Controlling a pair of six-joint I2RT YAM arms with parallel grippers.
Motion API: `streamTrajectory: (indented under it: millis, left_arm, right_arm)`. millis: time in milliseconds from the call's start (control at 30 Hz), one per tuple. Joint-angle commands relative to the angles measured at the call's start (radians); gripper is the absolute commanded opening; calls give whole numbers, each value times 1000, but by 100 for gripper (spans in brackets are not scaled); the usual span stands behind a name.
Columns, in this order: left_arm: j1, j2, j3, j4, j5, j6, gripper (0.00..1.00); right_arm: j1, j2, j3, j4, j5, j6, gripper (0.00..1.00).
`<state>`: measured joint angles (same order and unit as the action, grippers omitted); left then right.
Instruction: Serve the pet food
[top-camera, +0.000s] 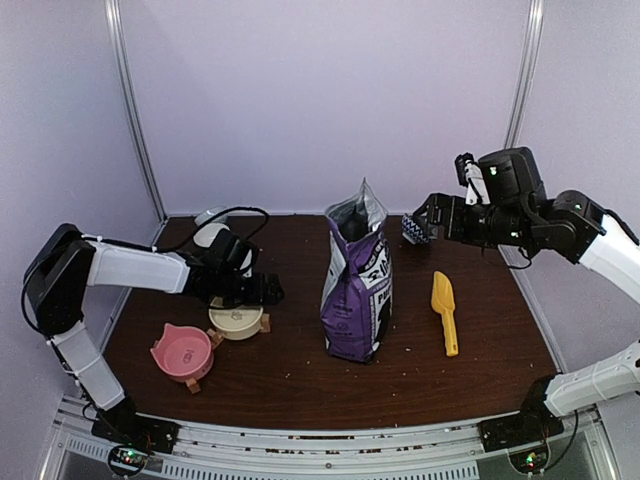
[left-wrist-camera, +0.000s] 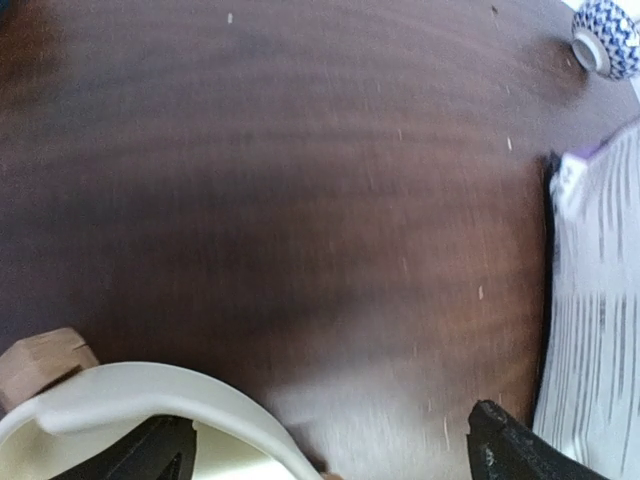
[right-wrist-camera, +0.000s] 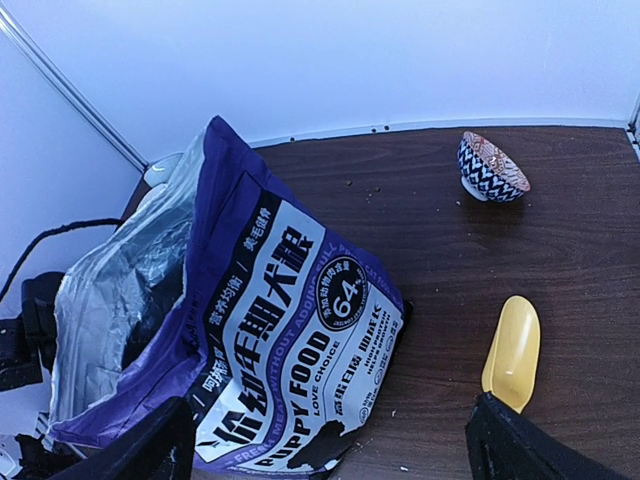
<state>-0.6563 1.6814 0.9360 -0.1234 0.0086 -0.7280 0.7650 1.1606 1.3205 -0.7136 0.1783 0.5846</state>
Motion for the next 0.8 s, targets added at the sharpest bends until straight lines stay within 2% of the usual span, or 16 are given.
streamTrajectory:
  millis: [0, 167, 333, 500, 767]
  left_arm:
    - [39, 78, 137, 134, 23, 108, 97]
    - [87, 110, 188, 145, 31, 129, 97]
    - [95, 33, 166, 126, 50, 176, 97]
    - [95, -163, 32, 128, 28, 204, 97]
    - [93, -570, -195, 102, -39, 181, 97]
  right_arm:
    - [-7, -55, -40, -12, 60, 30, 96]
    - [-21, -101, -95, -29, 83, 44, 97]
    - [-114, -116, -163, -38, 47, 36, 96]
    - [-271, -80, -254, 8, -77, 0, 90]
    - [-474, 62, -404, 143, -278, -52, 76]
